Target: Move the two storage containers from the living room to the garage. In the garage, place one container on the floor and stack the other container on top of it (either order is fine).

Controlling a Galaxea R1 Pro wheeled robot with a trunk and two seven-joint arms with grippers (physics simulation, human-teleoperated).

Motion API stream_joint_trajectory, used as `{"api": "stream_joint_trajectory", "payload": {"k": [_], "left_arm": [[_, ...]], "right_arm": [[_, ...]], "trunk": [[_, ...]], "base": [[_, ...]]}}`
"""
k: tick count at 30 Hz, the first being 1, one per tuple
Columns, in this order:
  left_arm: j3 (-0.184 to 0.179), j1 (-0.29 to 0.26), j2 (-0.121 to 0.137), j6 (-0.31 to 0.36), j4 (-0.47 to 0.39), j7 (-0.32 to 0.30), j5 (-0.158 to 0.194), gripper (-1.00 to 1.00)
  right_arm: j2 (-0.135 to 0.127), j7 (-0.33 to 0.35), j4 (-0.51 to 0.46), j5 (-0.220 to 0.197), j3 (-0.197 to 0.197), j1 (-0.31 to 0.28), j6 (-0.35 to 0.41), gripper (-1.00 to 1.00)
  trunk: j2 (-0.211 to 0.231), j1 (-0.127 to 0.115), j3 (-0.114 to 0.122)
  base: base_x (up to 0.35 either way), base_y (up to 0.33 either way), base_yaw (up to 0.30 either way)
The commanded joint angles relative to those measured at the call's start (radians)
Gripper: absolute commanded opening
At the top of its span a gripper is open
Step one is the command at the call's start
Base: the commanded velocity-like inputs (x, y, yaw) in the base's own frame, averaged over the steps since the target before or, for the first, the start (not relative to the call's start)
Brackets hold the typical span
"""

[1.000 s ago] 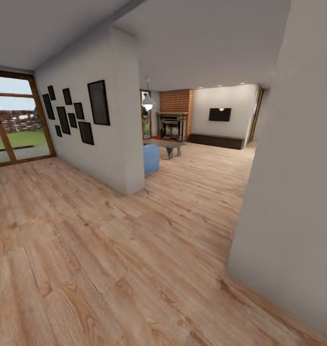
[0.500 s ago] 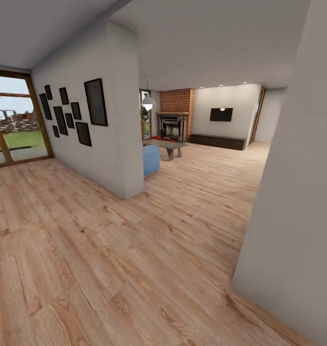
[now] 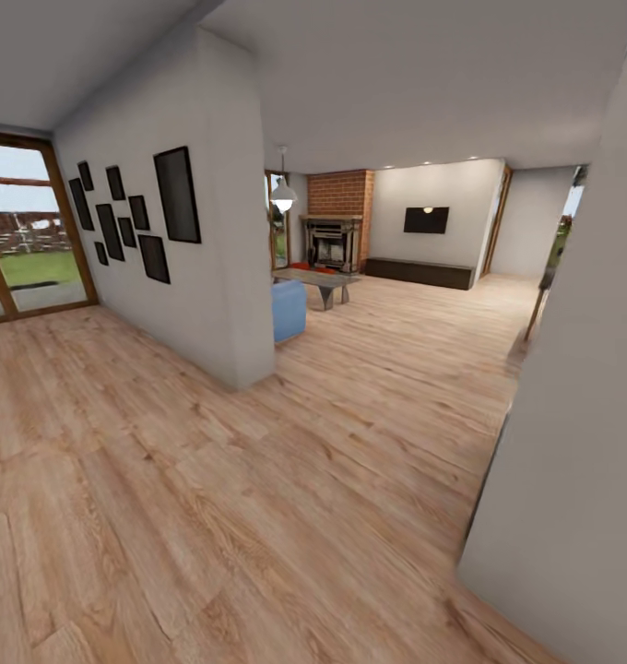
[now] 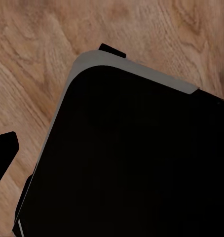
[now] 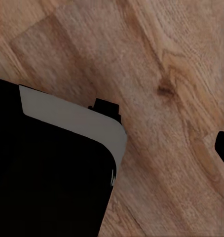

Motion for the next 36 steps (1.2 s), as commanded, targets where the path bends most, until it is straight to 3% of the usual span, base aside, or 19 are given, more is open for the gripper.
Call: {"api": "stream_joint_trajectory", "payload": {"k": [1, 36], "left_arm": [[0.001, 0.0, 0.0, -0.002, -0.001, 0.001, 0.004, 1.0], [0.001, 0.0, 0.0, -0.002, -0.001, 0.001, 0.004, 1.0]], "right_arm": [[0.0, 0.006, 0.003, -0.01, 0.008, -0.001, -0.006, 1.0], [-0.001, 0.015, 0.003, -0.013, 0.009, -0.001, -0.002, 1.0]], "trunk": [[0.0, 0.001, -0.001], [0.0, 0.001, -0.001]], "base": [[0.32, 0.0, 0.0], [0.321, 0.0, 0.0]]}}
